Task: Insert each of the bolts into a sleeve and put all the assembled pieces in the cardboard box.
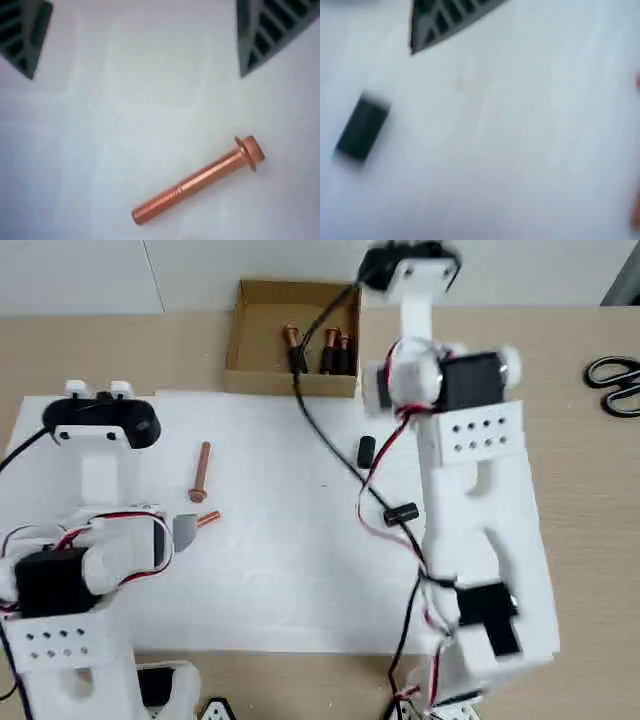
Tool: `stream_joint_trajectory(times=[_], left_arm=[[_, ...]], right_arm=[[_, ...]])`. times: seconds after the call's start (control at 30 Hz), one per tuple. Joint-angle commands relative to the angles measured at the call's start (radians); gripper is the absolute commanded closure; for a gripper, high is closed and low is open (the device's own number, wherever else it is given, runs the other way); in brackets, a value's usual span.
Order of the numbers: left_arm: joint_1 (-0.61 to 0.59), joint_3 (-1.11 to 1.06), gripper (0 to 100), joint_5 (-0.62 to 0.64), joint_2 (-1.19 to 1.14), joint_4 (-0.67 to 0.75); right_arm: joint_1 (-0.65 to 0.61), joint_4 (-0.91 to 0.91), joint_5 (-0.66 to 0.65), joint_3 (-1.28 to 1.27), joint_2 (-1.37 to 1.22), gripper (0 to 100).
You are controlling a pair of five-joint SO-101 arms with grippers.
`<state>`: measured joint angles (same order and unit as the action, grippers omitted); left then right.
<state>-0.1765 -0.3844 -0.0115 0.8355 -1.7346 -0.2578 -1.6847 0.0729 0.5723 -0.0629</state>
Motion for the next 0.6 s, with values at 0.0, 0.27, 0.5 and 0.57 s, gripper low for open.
stream_joint_trajectory(times=[0.0, 0.27, 0.5, 0.57], left_arm=[[0.0, -0.001, 75, -0.005, 0.012, -0.012], [0.002, -0.001, 75, -0.005, 0.011, -0.012], [-0.003, -0.001, 75, -0.005, 0.011, -0.012], [-0.005, -0.001, 75, -0.005, 0.011, -0.012]], right_arm=[[-0.005, 0.019, 0.011, -0.273, 0.162, 77.2], [-0.008, 0.036, 0.014, -0.503, 0.206, 77.2], [-0.013, 0.295, 0.06, -0.638, 0.191, 77.3], [-0.024, 0.318, 0.1, -0.644, 0.145, 79.8]])
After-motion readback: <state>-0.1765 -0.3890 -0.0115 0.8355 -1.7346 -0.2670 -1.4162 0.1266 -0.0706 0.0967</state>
